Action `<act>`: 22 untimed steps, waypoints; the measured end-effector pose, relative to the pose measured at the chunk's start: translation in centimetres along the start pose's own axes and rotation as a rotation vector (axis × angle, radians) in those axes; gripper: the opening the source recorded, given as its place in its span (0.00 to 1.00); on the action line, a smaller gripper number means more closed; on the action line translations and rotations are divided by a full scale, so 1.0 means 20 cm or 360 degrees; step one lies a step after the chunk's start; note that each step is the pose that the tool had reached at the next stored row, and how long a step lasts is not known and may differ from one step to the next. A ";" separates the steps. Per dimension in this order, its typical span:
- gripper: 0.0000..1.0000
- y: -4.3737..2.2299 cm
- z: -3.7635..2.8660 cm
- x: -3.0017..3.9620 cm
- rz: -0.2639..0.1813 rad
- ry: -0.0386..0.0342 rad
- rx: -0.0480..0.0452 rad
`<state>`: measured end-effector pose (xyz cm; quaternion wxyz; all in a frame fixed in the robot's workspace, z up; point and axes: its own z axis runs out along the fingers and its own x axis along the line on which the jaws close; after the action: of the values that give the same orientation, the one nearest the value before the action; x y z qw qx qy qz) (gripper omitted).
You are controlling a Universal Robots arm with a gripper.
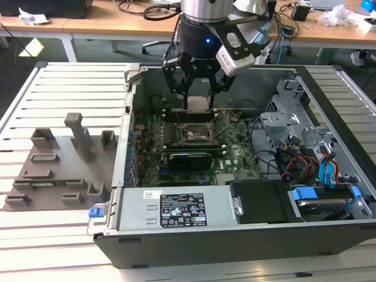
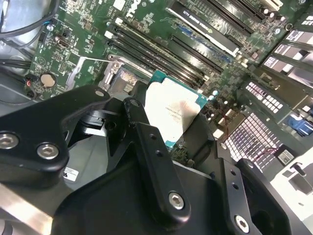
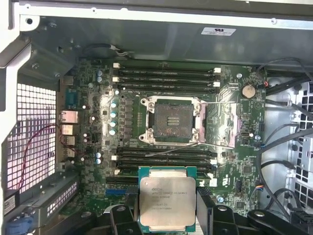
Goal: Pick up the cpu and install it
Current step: 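Pick up the cpu and move it towards the insertion slot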
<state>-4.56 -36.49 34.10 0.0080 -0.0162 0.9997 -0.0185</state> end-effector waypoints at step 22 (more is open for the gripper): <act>0.55 0.026 0.055 -0.056 0.0000 0.0000 0.0000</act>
<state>-3.43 -35.97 33.00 0.0079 -0.0163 0.9997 -0.0186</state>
